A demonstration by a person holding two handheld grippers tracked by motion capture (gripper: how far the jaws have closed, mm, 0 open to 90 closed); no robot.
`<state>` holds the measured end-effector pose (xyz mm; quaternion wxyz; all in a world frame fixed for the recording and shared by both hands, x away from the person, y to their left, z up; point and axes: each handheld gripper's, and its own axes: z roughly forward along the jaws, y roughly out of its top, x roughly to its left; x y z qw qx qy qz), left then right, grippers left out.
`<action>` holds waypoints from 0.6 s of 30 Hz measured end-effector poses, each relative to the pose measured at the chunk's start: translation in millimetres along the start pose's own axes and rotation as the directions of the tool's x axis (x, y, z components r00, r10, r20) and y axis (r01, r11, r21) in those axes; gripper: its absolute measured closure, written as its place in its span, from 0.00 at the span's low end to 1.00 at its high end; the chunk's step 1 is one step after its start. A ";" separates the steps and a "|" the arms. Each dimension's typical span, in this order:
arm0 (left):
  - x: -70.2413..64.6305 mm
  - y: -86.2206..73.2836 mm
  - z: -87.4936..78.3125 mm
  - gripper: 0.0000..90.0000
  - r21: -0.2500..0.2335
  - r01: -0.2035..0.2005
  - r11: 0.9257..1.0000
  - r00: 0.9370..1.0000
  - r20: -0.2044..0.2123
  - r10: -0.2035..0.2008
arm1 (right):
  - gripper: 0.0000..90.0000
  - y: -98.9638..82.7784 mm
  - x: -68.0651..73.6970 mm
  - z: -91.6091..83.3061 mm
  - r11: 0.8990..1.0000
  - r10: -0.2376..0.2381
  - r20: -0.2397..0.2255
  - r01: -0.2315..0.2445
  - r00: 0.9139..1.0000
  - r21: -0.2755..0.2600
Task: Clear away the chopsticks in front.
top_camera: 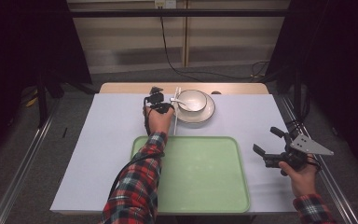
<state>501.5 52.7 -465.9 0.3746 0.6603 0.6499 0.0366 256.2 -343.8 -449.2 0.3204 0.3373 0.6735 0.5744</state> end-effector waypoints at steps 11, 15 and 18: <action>1.2 3.8 -9.5 0.95 -0.003 0.032 0.999 0.999 0.013 -0.032 | 0.04 0.2 0.7 0.8 1.000 0.002 -0.002 -0.002 1.000 0.000; 4.5 3.6 -14.2 0.95 -0.020 0.041 0.999 0.999 0.028 -0.040 | 0.04 0.4 0.6 0.6 1.000 -0.001 -0.004 0.001 1.000 -0.004; 8.3 4.0 -22.1 0.95 -0.031 0.036 0.999 0.999 0.033 -0.035 | 0.04 0.3 0.3 0.4 1.000 -0.005 0.000 0.005 1.000 -0.003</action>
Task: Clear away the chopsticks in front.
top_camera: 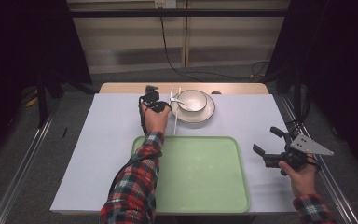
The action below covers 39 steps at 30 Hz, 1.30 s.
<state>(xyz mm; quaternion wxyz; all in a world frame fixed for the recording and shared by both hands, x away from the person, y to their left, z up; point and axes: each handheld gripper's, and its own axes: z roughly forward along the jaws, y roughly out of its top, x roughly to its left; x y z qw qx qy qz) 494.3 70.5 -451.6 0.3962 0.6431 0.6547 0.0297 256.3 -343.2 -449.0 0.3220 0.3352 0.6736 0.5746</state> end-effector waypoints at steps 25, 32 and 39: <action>41.4 -33.2 -89.3 0.95 -0.082 0.005 0.997 0.999 -0.049 -0.010 | 0.04 1.6 1.2 0.7 1.000 -0.006 -0.003 0.006 1.000 0.000; 52.1 -50.4 -109.1 0.95 -0.087 0.017 0.996 0.997 -0.074 -0.023 | 0.04 1.6 2.5 2.0 1.000 -0.001 -0.007 0.001 1.000 0.000; 60.1 -71.2 -121.6 0.95 -0.090 0.028 0.996 0.996 -0.076 -0.035 | 0.04 2.0 3.6 2.7 1.000 -0.007 -0.007 0.007 1.000 0.002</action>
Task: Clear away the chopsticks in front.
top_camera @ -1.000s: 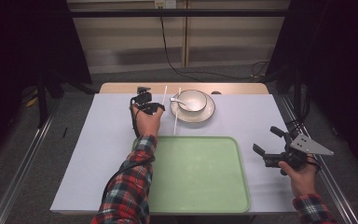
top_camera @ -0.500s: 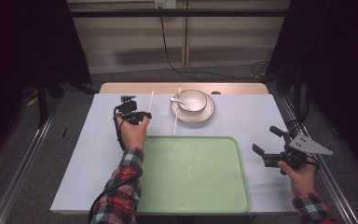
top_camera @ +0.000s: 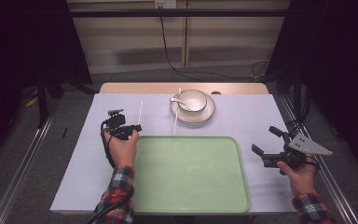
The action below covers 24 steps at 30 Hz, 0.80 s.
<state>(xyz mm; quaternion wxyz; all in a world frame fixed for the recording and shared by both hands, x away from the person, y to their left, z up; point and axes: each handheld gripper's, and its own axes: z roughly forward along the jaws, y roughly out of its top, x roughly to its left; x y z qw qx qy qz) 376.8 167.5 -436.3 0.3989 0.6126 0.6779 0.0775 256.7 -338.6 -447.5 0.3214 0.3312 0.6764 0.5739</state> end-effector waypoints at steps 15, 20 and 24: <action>11.2 -36.4 -21.8 0.95 -0.024 0.027 0.999 0.999 -0.019 -0.027 | 0.04 0.5 0.5 -0.6 1.000 -0.009 -0.007 0.009 1.000 -0.001; 10.7 -45.9 -29.5 0.95 -0.023 0.027 0.999 1.000 0.005 -0.027 | 0.04 0.6 0.6 -0.4 1.000 -0.012 -0.007 0.012 1.000 0.000; 10.8 -53.7 -36.0 0.95 -0.035 0.043 0.998 0.999 0.005 -0.043 | 0.04 0.8 1.0 -1.5 1.000 -0.007 -0.002 0.007 1.000 -0.001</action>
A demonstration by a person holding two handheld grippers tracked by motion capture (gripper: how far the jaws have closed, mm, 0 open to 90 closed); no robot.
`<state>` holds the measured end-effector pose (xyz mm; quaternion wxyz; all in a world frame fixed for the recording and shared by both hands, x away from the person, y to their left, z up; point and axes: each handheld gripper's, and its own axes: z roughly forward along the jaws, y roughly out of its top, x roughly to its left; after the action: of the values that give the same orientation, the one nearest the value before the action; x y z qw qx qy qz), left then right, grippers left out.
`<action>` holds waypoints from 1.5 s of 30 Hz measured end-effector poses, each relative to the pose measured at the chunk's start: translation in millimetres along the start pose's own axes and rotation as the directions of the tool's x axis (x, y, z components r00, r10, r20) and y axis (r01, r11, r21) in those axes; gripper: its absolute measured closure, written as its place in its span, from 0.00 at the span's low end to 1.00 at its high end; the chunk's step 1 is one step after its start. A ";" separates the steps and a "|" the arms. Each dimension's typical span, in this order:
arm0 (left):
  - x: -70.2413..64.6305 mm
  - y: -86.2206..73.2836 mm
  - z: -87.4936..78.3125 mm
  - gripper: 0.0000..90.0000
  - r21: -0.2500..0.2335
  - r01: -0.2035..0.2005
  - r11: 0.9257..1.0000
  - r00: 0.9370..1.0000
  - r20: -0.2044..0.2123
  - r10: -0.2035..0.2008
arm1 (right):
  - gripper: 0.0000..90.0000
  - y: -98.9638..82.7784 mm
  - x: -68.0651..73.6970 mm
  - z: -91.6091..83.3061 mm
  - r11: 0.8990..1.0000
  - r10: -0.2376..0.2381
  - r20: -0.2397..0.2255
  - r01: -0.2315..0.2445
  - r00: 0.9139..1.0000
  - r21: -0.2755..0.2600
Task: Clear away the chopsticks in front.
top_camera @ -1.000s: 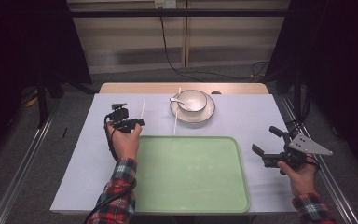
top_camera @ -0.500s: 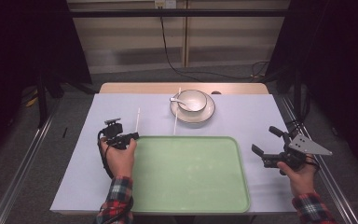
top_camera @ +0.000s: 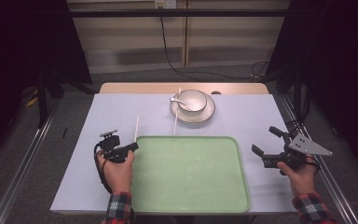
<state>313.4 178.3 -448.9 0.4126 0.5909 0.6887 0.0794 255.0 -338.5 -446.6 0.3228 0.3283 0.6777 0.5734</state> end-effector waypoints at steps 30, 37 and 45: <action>-0.3 -46.4 -21.0 0.95 -0.001 0.019 1.000 1.000 -0.016 -0.019 | 0.04 0.4 0.8 -0.1 1.000 -0.009 -0.002 0.009 1.000 0.000; 0.5 -51.2 -21.9 0.95 0.002 0.021 1.000 1.000 -0.017 -0.021 | 0.04 0.8 1.0 -1.2 1.000 -0.005 -0.006 0.005 1.000 0.000; 0.2 -61.9 -21.7 0.95 0.021 0.009 1.000 1.000 -0.023 -0.008 | 0.04 1.0 1.6 -0.4 1.000 -0.010 -0.008 0.010 1.000 -0.005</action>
<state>252.7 168.8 -471.9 0.3985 0.5914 0.6967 0.0773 253.9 -337.3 -445.7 0.3238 0.3215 0.6793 0.5748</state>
